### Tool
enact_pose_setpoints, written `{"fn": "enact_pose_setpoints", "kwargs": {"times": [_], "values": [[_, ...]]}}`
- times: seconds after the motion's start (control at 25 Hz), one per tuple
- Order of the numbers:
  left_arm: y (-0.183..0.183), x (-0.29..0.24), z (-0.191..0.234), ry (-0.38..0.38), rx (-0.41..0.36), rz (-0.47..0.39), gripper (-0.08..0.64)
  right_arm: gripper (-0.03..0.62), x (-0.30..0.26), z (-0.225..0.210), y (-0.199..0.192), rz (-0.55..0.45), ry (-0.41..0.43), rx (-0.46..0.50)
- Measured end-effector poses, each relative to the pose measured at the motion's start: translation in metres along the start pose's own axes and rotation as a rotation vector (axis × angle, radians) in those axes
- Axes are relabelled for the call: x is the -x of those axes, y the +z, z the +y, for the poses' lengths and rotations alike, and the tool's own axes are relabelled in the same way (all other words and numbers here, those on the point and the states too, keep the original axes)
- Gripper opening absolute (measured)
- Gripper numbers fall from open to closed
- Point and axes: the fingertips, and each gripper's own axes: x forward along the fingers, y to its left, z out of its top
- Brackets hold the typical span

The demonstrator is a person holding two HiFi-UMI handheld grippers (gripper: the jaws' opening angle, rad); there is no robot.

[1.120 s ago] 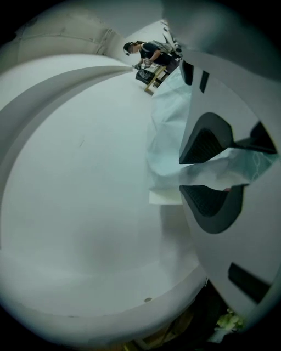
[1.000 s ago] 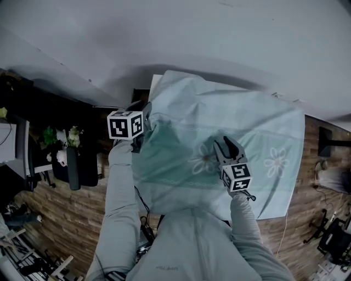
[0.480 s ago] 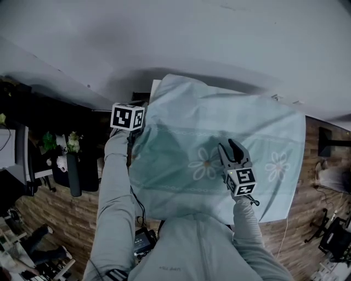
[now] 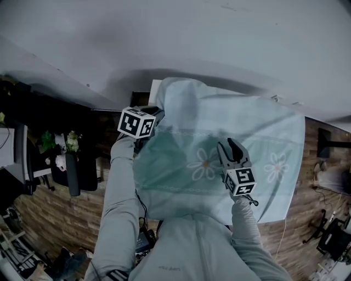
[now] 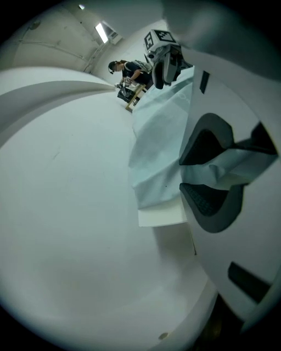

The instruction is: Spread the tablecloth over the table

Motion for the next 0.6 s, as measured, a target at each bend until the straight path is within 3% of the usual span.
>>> {"fn": "enact_pose_setpoints", "kwargs": {"times": [0.04,0.12,0.2,0.36,0.44,0.52,0.6], "values": [[0.001,-0.001,0.004,0.037,0.002,-0.001,0.124,0.163,0.0,0.0,-0.001,0.002,0.002,0.0],[0.001,-0.002,0.013,0.096,0.027,-0.003,0.299,0.163,0.002,-0.001,-0.002,0.001,0.005,0.0],[-0.001,-0.003,0.013,0.094,0.05,0.0,0.3,0.161,0.004,-0.003,-0.002,-0.001,0.005,-0.004],[-0.004,-0.009,-0.003,0.074,0.002,0.029,0.158,0.161,0.005,-0.005,-0.004,0.0,0.006,-0.015],[-0.004,-0.011,-0.003,0.098,0.024,0.046,0.128,0.16,0.006,-0.005,-0.003,-0.004,0.008,-0.013],[-0.002,-0.007,0.003,0.127,0.057,0.039,0.053,0.158,0.006,-0.005,-0.002,-0.006,0.01,-0.012],[0.002,0.003,0.01,0.157,0.045,0.019,0.032,0.156,0.005,-0.004,0.001,-0.01,0.013,-0.013]]}}
